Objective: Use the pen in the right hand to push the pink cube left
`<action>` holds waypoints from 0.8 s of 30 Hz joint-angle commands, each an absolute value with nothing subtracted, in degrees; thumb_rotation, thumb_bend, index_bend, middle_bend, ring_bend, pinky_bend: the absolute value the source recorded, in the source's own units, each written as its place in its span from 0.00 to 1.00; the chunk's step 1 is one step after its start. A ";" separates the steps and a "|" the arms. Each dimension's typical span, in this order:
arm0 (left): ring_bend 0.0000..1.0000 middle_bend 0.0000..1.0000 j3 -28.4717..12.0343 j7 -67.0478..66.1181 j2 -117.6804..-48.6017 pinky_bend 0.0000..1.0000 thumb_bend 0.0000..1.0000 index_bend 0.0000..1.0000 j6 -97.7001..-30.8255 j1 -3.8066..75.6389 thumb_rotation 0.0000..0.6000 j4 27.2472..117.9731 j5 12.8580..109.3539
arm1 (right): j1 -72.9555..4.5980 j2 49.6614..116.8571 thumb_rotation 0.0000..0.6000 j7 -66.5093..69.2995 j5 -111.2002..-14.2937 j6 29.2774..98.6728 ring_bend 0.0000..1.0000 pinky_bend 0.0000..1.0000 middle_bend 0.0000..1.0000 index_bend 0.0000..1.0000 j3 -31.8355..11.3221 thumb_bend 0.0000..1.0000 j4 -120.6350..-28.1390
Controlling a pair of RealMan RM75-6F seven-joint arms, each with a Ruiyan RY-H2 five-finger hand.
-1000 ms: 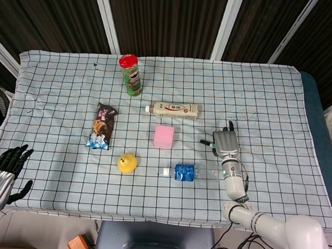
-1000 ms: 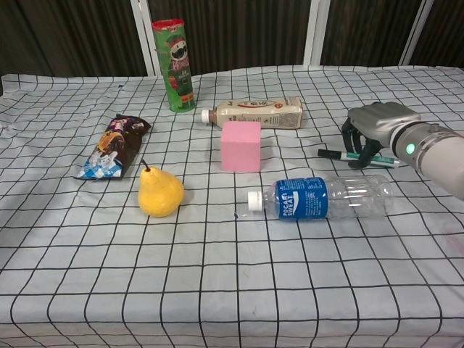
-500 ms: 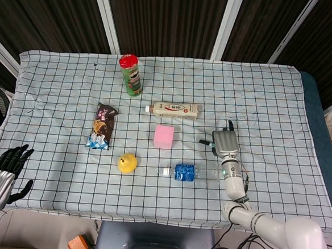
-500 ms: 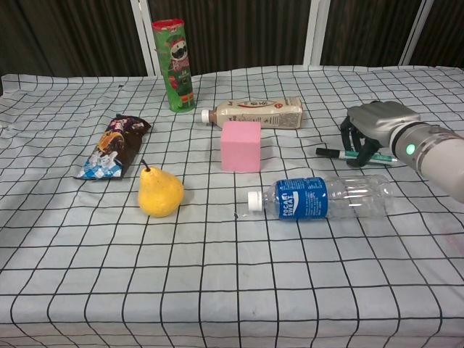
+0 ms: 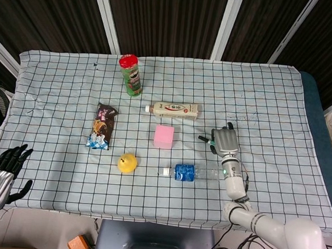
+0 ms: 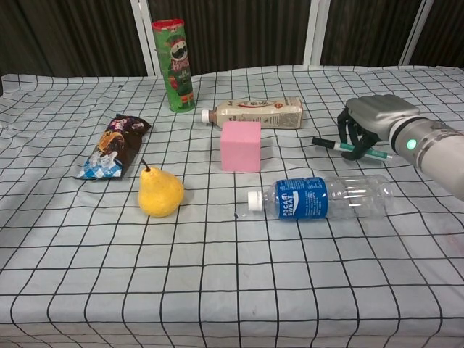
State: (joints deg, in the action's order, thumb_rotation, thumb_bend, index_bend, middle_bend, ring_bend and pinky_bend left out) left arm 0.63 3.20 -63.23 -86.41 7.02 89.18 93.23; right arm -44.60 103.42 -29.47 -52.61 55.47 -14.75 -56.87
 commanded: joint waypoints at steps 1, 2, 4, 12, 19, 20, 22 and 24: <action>0.00 0.00 0.62 3.26 -63.22 0.10 0.39 0.00 -86.36 7.02 1.00 89.11 93.17 | -44.78 101.23 1.00 -28.56 -56.41 58.19 0.45 0.28 0.71 0.98 -14.98 0.54 -60.74; 0.00 0.00 0.61 3.29 -63.22 0.10 0.39 0.00 -86.30 7.04 1.00 89.09 93.11 | -44.92 100.53 1.00 -28.55 -57.54 58.70 0.45 0.29 0.71 0.99 -14.88 0.54 -61.84; 0.00 0.00 0.55 3.36 -63.19 0.10 0.39 0.00 -86.12 7.07 1.00 89.06 92.85 | -45.44 98.70 1.00 -28.99 -59.78 58.97 0.45 0.29 0.71 0.99 -14.48 0.54 -64.34; 0.00 0.00 0.42 3.85 -63.04 0.10 0.39 0.00 -86.12 7.03 1.00 89.02 92.54 | -47.79 96.65 1.00 -37.37 -60.86 57.62 0.45 0.29 0.71 0.99 -13.06 0.54 -67.44; 0.00 0.00 0.39 4.82 -62.76 0.10 0.39 0.00 -86.58 6.85 1.00 88.78 92.61 | -48.44 99.48 1.00 -40.37 -58.87 54.95 0.45 0.29 0.71 0.99 -11.51 0.54 -63.65; 0.00 0.00 0.39 4.96 -62.73 0.10 0.39 0.00 -86.63 6.82 1.00 88.74 92.61 | -48.55 99.97 1.00 -40.34 -58.76 54.70 0.45 0.29 0.71 0.99 -11.46 0.54 -63.00; 0.00 0.00 0.37 5.23 -62.67 0.10 0.39 0.00 -86.70 6.78 1.00 88.65 92.59 | -48.92 101.05 1.00 -40.13 -58.84 54.31 0.45 0.29 0.71 0.99 -11.49 0.54 -61.61; 0.00 0.00 0.37 5.46 -62.62 0.10 0.39 0.00 -86.71 6.78 1.00 88.59 92.60 | -49.27 101.86 1.00 -39.83 -59.15 54.23 0.45 0.29 0.71 0.99 -11.61 0.54 -60.67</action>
State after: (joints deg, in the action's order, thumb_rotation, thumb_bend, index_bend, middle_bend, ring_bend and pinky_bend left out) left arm 0.37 5.45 -62.64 -86.70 6.79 88.61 92.59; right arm -48.95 101.34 -39.98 -59.04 54.48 -11.61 -61.21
